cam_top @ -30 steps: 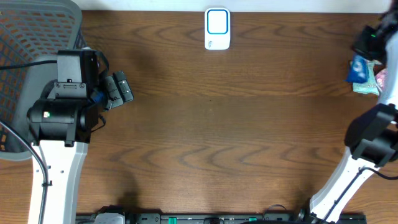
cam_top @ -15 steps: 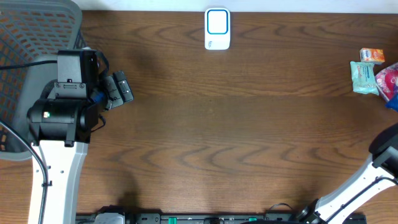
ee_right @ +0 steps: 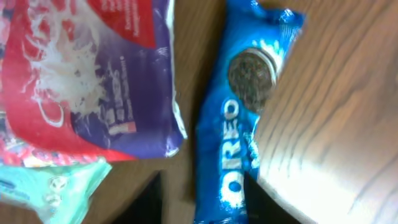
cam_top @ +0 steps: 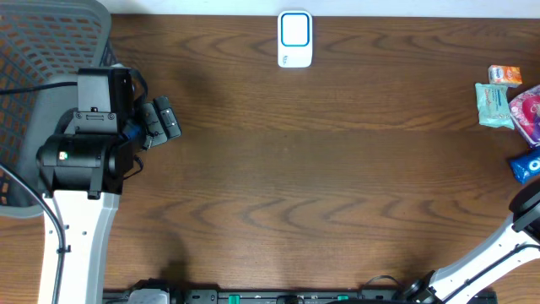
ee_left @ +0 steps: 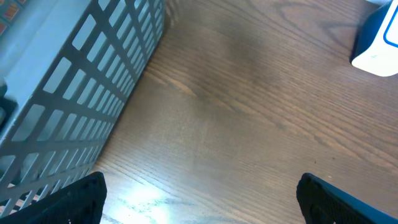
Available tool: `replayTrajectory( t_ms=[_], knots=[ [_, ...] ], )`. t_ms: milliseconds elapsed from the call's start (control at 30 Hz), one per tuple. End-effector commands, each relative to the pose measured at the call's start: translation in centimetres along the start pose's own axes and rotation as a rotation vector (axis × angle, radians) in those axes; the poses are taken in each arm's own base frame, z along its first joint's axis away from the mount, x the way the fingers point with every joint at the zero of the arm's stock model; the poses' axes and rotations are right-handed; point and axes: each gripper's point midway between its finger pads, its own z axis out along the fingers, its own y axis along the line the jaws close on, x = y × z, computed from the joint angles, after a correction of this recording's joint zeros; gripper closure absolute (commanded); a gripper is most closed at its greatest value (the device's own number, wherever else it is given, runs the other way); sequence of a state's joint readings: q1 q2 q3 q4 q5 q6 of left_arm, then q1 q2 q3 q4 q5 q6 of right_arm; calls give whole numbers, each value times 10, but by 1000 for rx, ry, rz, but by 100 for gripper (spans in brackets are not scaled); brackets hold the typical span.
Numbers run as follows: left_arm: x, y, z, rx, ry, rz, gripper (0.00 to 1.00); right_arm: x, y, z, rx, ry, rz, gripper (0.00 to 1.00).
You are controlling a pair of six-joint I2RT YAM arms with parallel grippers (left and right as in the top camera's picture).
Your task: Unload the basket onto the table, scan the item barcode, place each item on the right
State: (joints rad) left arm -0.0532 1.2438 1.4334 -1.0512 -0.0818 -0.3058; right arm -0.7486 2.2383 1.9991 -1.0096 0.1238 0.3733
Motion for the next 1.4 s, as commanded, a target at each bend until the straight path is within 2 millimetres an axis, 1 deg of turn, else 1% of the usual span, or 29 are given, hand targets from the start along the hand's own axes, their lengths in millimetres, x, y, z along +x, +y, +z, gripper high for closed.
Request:
replayTrajectory(
  t_ms=[0,67,133,200,267,300,333,367,400,433,567,667,733,767,800,867,933,1000,1067,1167,1233,1367],
  knots=[
    [-3,2,-2,-8,-8,10,2,-1,3,-8,-23,-12,34,46],
    [-3,2,-2,-8,-8,10,2,5,10,-9,-51,12,22,42],
    [-3,2,-2,-8,-8,10,2,13,15,-11,-78,46,11,40],
    [-3,2,-2,-8,-8,10,2,19,22,-22,-130,71,12,44],
    [-3,2,-2,-8,-8,10,2,19,30,-36,-187,73,13,46],
    [-3,2,-2,-8,-8,10,2,19,35,-48,-224,67,13,45],
    [-3,2,-2,-8,-8,10,2,18,40,-62,-266,59,12,42],
    [-3,2,-2,-8,-8,10,2,19,45,-77,-309,54,9,32],
    [-3,2,-2,-8,-8,10,2,21,49,-91,-344,53,5,6],
    [-3,2,-2,-8,-8,10,2,26,54,-107,-385,61,-1,1],
    [-3,2,-2,-8,-8,10,2,52,72,-172,-522,74,-51,1],
    [-3,2,-2,-8,-8,10,2,78,79,-216,-574,65,-150,1],
    [-3,2,-2,-8,-8,10,2,98,81,-242,-592,47,-217,1],
    [-3,2,-2,-8,-8,10,2,106,82,-251,-601,38,-244,1],
    [-3,2,-2,-8,-8,10,2,118,82,-263,-610,27,-270,1],
    [-3,2,-2,-8,-8,10,2,138,80,-277,-628,19,-298,1],
    [-3,2,-2,-8,-8,10,2,165,79,-287,-654,17,-345,1],
    [-3,2,-2,-8,-8,10,2,191,79,-290,-671,17,-392,1],
    [-3,2,-2,-8,-8,10,2,218,78,-289,-686,36,-437,1],
    [-3,2,-2,-8,-8,10,2,266,73,-279,-688,117,-488,1],
    [-3,2,-2,-8,-8,10,2,291,69,-270,-671,186,-487,1],
    [-3,2,-2,-8,-8,10,2,344,51,-250,-608,369,-537,1]
  ],
)
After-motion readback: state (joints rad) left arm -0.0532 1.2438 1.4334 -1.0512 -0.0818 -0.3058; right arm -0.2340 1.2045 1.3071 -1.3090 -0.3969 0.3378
